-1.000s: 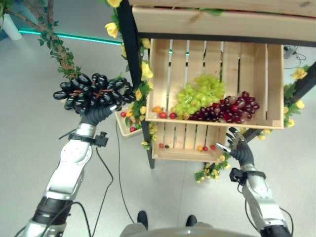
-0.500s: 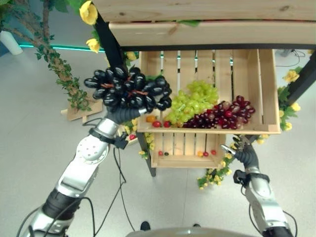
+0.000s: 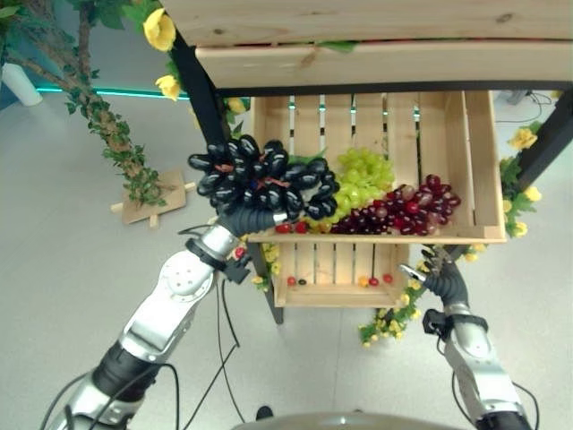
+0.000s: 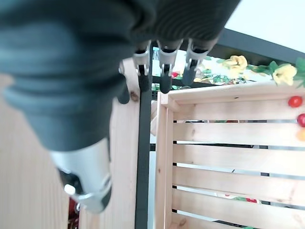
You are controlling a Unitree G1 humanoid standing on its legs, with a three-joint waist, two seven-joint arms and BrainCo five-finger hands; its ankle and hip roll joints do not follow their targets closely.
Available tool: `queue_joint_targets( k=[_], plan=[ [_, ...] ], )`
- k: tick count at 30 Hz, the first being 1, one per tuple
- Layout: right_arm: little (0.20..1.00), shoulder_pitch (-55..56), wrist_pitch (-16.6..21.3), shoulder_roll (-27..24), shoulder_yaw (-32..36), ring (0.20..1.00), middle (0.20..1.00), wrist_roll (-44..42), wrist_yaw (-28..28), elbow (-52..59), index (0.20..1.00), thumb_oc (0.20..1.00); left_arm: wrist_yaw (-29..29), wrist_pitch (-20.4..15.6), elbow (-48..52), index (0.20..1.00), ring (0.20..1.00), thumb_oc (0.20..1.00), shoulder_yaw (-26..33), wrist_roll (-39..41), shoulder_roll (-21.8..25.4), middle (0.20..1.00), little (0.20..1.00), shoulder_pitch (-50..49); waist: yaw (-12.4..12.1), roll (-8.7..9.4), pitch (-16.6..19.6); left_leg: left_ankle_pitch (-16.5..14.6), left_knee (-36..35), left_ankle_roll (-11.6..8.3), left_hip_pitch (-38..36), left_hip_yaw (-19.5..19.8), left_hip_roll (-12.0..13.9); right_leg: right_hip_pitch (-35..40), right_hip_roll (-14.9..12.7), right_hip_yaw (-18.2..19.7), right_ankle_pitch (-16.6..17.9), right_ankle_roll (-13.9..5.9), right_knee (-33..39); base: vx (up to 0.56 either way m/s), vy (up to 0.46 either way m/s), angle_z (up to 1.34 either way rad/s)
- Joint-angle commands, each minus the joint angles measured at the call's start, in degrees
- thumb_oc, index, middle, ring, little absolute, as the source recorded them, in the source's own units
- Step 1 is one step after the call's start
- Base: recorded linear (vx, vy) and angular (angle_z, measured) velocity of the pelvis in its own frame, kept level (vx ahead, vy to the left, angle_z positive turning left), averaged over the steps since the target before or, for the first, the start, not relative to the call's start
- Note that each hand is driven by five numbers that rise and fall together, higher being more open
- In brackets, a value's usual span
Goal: Pick up the fruits from the basket on one side to the basket on the other side
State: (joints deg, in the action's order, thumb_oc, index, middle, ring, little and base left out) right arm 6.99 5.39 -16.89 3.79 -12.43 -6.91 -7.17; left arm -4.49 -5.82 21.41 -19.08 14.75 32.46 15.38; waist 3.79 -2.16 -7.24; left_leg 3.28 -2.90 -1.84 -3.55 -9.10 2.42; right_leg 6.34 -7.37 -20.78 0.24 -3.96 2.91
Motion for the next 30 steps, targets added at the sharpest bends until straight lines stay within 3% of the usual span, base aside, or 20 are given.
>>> queue_joint_targets(
  k=[1,15,26,30],
  plan=[
    [1.000,-2.69,2.38,-2.91,1.41,1.000,1.000,0.88,-0.95,3.86,1.000,1.000,1.17,-2.10,-3.98,0.200,0.200,0.200,0.37,-1.70,0.12,0.200,0.200,10.54,1.00,0.73,1.40,-4.84,2.07,-1.89,-0.39,-0.73,1.15,0.16,-2.33,0.74,-1.77,-4.50,-0.15,0.00,0.000,0.00],
    [1.000,-0.97,2.59,-3.28,2.60,1.000,1.000,1.22,-2.97,2.56,1.000,1.000,1.15,-1.22,-15.30,0.200,0.200,0.200,-7.64,-13.56,2.62,0.200,0.200,25.35,4.18,-1.88,1.03,-4.16,1.51,-2.51,-1.08,-1.98,1.22,0.10,-2.02,1.47,-2.09,-4.49,0.08,0.01,-0.011,-0.03],
    [1.000,0.93,2.30,-3.02,3.29,1.000,1.000,1.37,-2.89,2.32,1.000,1.000,0.01,1.23,-30.30,0.200,0.200,0.200,-10.05,-12.58,4.89,0.200,0.200,29.69,6.25,-4.22,0.03,-3.22,0.73,-3.18,-1.48,-3.18,1.65,-0.21,-1.53,2.21,-1.96,-4.39,0.77,0.00,-0.015,-0.08],
    [1.000,1.92,2.38,-3.25,3.53,1.000,1.000,1.29,-2.29,2.06,1.000,1.000,-1.54,3.04,-37.18,0.200,0.200,0.200,-12.14,-15.49,9.19,0.200,0.200,32.40,6.99,-5.22,-0.48,-2.94,0.67,-3.54,-1.52,-3.64,1.88,-0.54,-1.23,2.65,-1.89,-4.34,0.88,0.01,-0.020,-0.05]
  ],
)
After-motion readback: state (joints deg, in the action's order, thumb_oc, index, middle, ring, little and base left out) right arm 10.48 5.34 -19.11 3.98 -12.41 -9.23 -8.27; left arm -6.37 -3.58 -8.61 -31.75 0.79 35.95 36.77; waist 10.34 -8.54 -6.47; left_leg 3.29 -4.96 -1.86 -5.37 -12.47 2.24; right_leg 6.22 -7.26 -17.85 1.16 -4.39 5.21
